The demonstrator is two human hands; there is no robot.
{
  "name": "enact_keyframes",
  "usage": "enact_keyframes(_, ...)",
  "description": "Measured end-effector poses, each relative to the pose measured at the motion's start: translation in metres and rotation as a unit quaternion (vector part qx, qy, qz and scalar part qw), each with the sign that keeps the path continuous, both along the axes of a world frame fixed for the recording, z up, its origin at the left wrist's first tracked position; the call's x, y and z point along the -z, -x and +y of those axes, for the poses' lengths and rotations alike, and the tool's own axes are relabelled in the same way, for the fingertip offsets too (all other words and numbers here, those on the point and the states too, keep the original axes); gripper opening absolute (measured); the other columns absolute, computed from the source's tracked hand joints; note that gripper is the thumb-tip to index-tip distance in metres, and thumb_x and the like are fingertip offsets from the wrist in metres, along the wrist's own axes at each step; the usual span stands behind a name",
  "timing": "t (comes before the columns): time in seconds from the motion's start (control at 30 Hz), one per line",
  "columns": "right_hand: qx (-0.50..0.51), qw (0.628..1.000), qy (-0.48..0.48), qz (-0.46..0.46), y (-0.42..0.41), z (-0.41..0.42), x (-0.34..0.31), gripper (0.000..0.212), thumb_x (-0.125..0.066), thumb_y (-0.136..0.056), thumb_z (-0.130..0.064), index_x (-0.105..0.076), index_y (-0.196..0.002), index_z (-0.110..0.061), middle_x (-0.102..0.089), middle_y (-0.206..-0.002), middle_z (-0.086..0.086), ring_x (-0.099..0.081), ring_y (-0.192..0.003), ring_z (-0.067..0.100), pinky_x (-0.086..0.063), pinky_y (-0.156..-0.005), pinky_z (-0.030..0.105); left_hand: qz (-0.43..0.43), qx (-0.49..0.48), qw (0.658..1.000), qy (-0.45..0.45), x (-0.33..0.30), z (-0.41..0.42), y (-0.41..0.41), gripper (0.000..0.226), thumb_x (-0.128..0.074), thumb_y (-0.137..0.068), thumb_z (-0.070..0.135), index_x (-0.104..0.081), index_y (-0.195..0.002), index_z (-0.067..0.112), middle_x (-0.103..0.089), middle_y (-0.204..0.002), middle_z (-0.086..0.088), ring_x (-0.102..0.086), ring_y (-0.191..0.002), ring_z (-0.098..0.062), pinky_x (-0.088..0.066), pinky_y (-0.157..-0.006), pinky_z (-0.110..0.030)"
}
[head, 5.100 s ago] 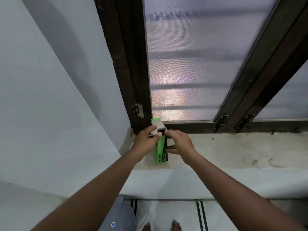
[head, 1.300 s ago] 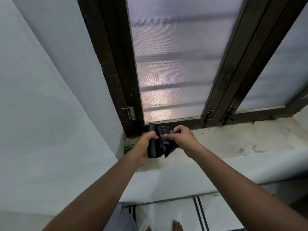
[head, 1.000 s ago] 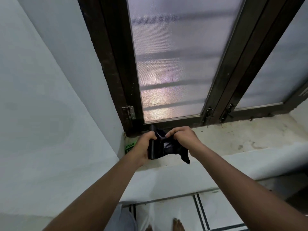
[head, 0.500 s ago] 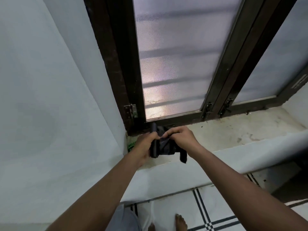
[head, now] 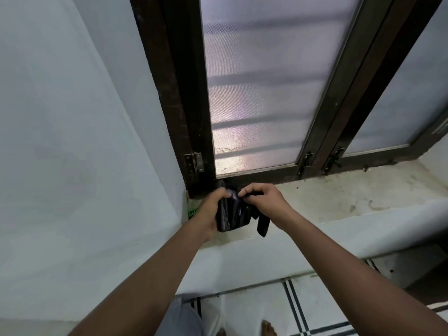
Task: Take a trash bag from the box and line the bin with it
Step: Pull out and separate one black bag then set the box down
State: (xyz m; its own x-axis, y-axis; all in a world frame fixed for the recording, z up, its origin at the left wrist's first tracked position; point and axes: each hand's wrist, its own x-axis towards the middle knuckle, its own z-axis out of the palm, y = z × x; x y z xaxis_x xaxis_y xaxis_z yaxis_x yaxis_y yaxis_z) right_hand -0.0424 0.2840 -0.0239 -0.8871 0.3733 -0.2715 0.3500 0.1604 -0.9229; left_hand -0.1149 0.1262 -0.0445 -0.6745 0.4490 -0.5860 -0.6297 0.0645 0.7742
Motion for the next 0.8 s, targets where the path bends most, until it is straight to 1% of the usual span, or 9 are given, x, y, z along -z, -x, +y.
enact_keyframes(0.1,-0.006,1.000,0.014,-0.024,0.002,0.006,-0.006,0.038,-0.051,-0.085,0.002,-0.082,-0.077,-0.018,-0.076,-0.083,0.018,-0.065,-0.061,0.028,-0.053,-0.049,0.032,0.015,0.005,1.000,0.017,-0.002,0.004,-0.002,0.033,-0.064,-0.082,0.026,-0.072,-0.112,0.013,-0.077,-0.101,-0.015,-0.072,-0.088,-0.031,-0.058,-0.074,-0.038)
enact_keyframes(0.17,0.013,0.999,0.024,-0.030,0.002,0.010,-0.009,0.033,-0.051,-0.083,-0.004,-0.081,-0.076,-0.016,-0.075,-0.078,0.016,-0.065,-0.058,0.027,-0.053,-0.050,0.033,0.010,-0.004,1.000,0.013,-0.001,0.008,-0.001,0.039,-0.065,-0.079,0.027,-0.071,-0.114,0.011,-0.077,-0.101,-0.017,-0.072,-0.088,-0.032,-0.059,-0.075,-0.040)
enact_keyframes(0.27,0.018,0.999,0.025,-0.022,-0.001,0.018,-0.009,0.011,-0.071,-0.078,-0.023,-0.073,-0.075,-0.013,-0.072,-0.069,0.010,-0.066,-0.057,0.024,-0.058,-0.057,0.039,0.002,-0.017,1.000,-0.004,-0.002,0.013,-0.004,0.053,-0.066,-0.074,0.028,-0.068,-0.124,0.009,-0.075,-0.113,-0.021,-0.072,-0.101,-0.037,-0.061,-0.081,-0.049)
enact_keyframes(0.33,0.014,1.000,0.007,-0.013,-0.004,0.021,-0.007,0.027,-0.085,-0.071,-0.029,-0.063,-0.074,-0.013,-0.069,-0.064,0.004,-0.065,-0.054,0.020,-0.055,-0.054,0.033,0.009,-0.014,1.000,-0.009,-0.001,0.016,-0.006,0.052,-0.067,-0.077,0.025,-0.068,-0.126,0.010,-0.075,-0.116,-0.020,-0.071,-0.108,-0.038,-0.060,-0.086,-0.050)
enact_keyframes(0.4,0.016,1.000,-0.011,0.002,-0.006,0.024,-0.006,0.033,-0.089,-0.069,-0.024,-0.058,-0.074,-0.016,-0.066,-0.064,0.003,-0.064,-0.054,0.020,-0.052,-0.051,0.030,0.013,-0.005,1.000,-0.014,-0.004,0.019,-0.011,0.040,-0.064,-0.085,0.019,-0.068,-0.123,0.010,-0.076,-0.111,-0.018,-0.072,-0.102,-0.035,-0.061,-0.081,-0.048)
enact_keyframes(0.53,-0.012,0.999,0.018,0.024,-0.006,0.032,-0.005,0.013,-0.077,-0.082,-0.004,-0.071,-0.082,-0.015,-0.068,-0.073,0.005,-0.064,-0.061,0.021,-0.054,-0.051,0.032,0.050,0.005,0.999,-0.007,-0.004,0.021,-0.015,0.057,-0.070,-0.068,0.016,-0.066,-0.123,0.008,-0.073,-0.107,-0.019,-0.070,-0.095,-0.033,-0.056,-0.089,-0.049)
enact_keyframes(0.6,-0.033,0.999,0.021,0.019,-0.007,0.036,-0.007,0.023,-0.068,-0.087,0.000,-0.079,-0.083,-0.020,-0.073,-0.077,0.003,-0.064,-0.064,0.018,-0.052,-0.053,0.030,0.056,-0.002,0.998,-0.004,-0.003,0.022,-0.016,0.060,-0.073,-0.065,0.017,-0.066,-0.124,0.010,-0.075,-0.110,-0.018,-0.072,-0.101,-0.037,-0.055,-0.097,-0.055)
enact_keyframes(0.73,-0.050,0.998,-0.020,-0.018,-0.008,0.041,-0.011,0.038,-0.055,-0.086,0.001,-0.082,-0.081,-0.024,-0.077,-0.080,0.000,-0.065,-0.064,0.014,-0.048,-0.051,0.025,0.054,-0.008,0.998,0.002,-0.002,0.025,-0.019,0.057,-0.074,-0.068,0.019,-0.068,-0.125,0.012,-0.072,-0.121,-0.023,-0.069,-0.113,-0.042,-0.055,-0.096,-0.061)
enact_keyframes(0.8,-0.026,0.999,-0.027,-0.029,-0.007,0.041,-0.010,0.038,-0.051,-0.083,-0.003,-0.081,-0.077,-0.025,-0.076,-0.080,0.001,-0.064,-0.063,0.017,-0.049,-0.052,0.029,0.050,-0.012,0.999,0.007,-0.005,0.026,-0.021,0.059,-0.072,-0.068,0.022,-0.067,-0.126,0.010,-0.070,-0.124,-0.025,-0.068,-0.115,-0.043,-0.055,-0.096,-0.061)
